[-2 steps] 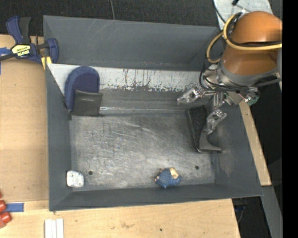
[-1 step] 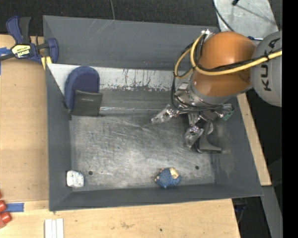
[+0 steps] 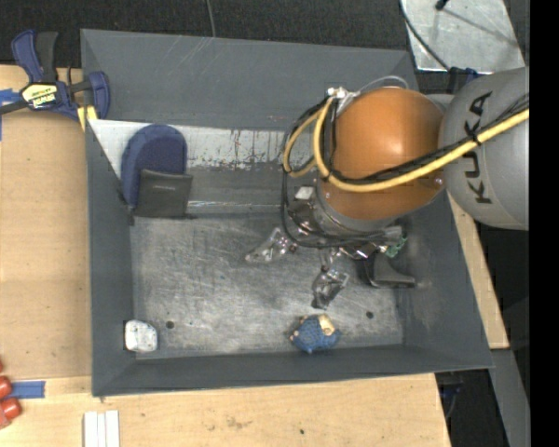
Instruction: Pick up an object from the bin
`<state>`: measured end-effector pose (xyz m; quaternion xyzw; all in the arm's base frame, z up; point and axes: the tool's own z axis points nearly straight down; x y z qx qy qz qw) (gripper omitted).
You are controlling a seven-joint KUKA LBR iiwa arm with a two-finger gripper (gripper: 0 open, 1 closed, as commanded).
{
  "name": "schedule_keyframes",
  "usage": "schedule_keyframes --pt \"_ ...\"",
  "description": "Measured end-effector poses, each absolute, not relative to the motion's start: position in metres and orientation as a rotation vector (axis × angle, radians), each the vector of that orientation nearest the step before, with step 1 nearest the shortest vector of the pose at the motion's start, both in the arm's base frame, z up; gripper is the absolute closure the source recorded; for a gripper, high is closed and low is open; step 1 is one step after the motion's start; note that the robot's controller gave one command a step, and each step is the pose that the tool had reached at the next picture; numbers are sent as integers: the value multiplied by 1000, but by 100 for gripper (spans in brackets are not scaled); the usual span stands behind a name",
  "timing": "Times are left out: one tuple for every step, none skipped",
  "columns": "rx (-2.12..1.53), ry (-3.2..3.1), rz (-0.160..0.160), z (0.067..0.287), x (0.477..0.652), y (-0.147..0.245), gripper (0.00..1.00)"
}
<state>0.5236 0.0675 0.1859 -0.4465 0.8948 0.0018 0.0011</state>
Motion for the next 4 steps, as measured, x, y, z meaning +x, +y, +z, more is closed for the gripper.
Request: schedule_keyframes --pt "-1619 2696 3 128 494 35 0" --pt "-1762 2602 1 95 483 25 0" --pt "-1762 2600 -1 96 484 25 100" --pt "-1779 2579 -10 260 493 -5 100"
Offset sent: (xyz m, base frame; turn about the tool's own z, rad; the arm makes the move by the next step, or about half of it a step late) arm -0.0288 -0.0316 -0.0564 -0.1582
